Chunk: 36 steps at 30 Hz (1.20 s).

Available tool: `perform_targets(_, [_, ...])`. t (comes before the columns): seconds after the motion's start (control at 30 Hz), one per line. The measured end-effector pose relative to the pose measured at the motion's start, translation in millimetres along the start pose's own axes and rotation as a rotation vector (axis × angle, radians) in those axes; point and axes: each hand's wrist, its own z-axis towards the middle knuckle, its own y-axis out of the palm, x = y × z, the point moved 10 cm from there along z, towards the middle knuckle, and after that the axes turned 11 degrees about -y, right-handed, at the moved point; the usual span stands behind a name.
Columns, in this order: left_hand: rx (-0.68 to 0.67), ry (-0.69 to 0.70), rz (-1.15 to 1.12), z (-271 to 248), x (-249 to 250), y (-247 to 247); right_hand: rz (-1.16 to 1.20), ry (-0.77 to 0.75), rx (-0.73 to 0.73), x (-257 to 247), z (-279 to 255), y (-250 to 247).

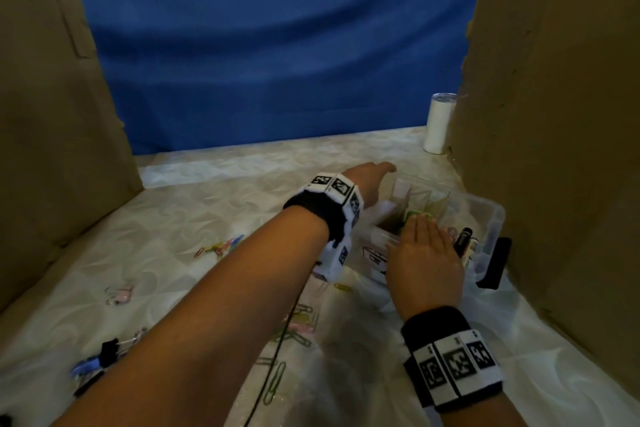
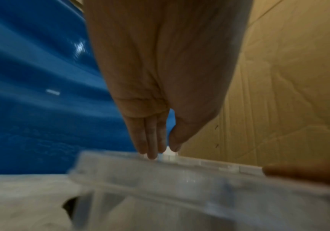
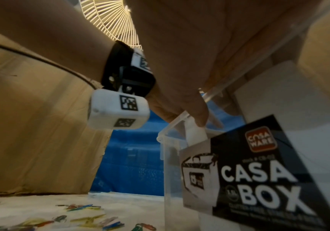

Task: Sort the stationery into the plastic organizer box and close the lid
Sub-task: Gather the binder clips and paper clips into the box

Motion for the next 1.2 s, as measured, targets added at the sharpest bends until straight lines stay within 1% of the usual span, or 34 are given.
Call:
perform_targets(0.07, [0.064,-0.002,-0.082,-23,-9,-17,-0.007,-0.037,0.022,-4,-2,-4])
perform_targets(0.13, [0.093,0.024,-0.14,-54,-22,-25,-0.02,-0.065,0.049,-6,-5,-7])
perform_targets(0.2, [0.107,0.033,-0.131,-89,-42,-24,-0.03,-0.072,0.06,-6,-7,-9])
perform_targets(0.27, [0.087,0.0,-0.081,-121,-71,-12,-0.026,-0.069,0.04,-8,-8,-9])
perform_targets(0.37, [-0.006,-0.128,-0.014,-167,-121,19,0.034,-0.063,0.011,-12,-12,-10])
perform_targets(0.43, [-0.047,-0.203,-0.026,-199,-149,35,0.105,-0.083,0.012,-25,-16,-12])
perform_targets(0.53, [-0.025,-0.291,-0.073,-246,-189,47,0.228,-0.238,-0.006,-71,-30,-14])
perform_targets(0.63, [0.079,-0.396,-0.151,-294,-230,40,0.382,-0.434,-0.098,-129,-48,-7])
perform_targets(0.73, [0.183,-0.53,-0.174,-346,-272,30,0.515,-0.571,-0.243,-186,-66,3])
perform_targets(0.8, [0.194,-0.602,-0.144,-378,-293,33,0.545,-0.654,-0.332,-219,-79,7])
perform_targets(0.9, [0.166,-0.676,-0.137,-412,-311,46,0.59,-0.773,-0.467,-266,-97,14])
perform_targets(0.97, [0.152,-0.695,-0.137,-423,-315,53,0.585,-0.849,-0.534,-297,-103,19])
perform_targets(1.07, [0.123,-0.695,-0.119,-424,-310,61,0.512,-0.959,-0.591,-341,-101,34])
perform_targets(1.13, [0.099,-0.696,-0.073,-420,-304,65,0.397,-1.035,-0.656,-362,-102,52])
perform_targets(1.2, [0.057,-0.713,0.02,-415,-300,69,0.274,-1.069,-0.677,-373,-103,64])
